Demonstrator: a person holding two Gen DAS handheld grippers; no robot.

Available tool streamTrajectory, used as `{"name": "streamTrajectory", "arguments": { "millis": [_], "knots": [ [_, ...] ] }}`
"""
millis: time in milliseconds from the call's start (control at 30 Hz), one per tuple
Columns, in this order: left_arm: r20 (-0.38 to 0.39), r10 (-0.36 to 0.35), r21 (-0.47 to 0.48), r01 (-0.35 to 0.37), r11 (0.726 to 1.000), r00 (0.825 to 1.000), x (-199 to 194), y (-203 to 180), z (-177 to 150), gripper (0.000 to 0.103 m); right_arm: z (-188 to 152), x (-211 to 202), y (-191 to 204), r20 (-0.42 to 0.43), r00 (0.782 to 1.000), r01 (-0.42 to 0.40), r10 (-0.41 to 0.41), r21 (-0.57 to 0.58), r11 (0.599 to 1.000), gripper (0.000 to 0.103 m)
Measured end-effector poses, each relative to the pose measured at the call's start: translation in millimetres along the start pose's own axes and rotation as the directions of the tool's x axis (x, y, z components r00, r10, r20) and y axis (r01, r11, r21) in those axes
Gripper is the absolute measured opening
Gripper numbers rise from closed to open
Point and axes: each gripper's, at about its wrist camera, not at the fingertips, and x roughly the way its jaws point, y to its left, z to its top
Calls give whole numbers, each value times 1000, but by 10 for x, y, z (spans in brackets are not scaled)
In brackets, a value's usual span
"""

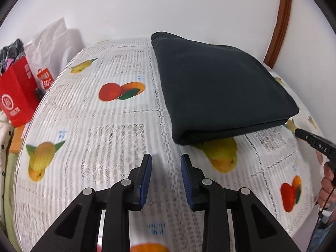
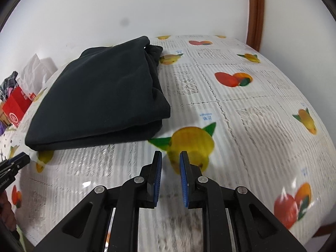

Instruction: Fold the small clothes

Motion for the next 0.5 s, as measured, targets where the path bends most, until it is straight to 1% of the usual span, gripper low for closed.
{"name": "streamTrajectory", "arguments": {
  "millis": [67, 133, 167, 200, 233, 333, 367, 400, 500],
  "knots": [
    [5, -9, -18, 9, 1000, 1000, -73, 5, -1, 27, -14, -134, 27, 14, 1000, 8, -8, -3, 1000, 21],
    [11, -7, -29, 8, 1000, 1000, -138, -17, 9, 27, -22, -272, 58, 30, 999, 11, -11, -6, 1000, 31],
    [16, -11, -34, 11, 999, 1000, -184, -36, 12, 30, -23, -361, 73, 44, 999, 10, -10, -3, 1000, 34],
    [25, -14, -38, 15, 999, 1000, -254, -65, 22, 36, -19, -435, 85, 55, 998, 11, -11, 3, 1000, 40],
    [36, -14, -36, 16, 999, 999, -311, -91, 33, 38, -11, -533, 94, 71, 997, 12, -13, 13, 1000, 45],
    [88, -6, -14, 7, 1000, 996, -558, -208, 75, 50, 13, -805, 132, 112, 994, 10, -13, 28, 1000, 53],
    [105, -7, -10, 8, 1000, 994, -647, -243, 89, 58, 26, -931, 160, 125, 992, 9, -12, 22, 1000, 54],
    [127, -13, -9, 14, 1000, 992, -764, -281, 102, 61, 42, -1020, 184, 133, 991, 12, -15, 17, 1000, 57],
    [168, -18, -11, 20, 1000, 986, -1020, -365, 143, 63, 84, -1294, 267, 159, 987, 18, -19, 5, 1000, 68]
  ]
}}
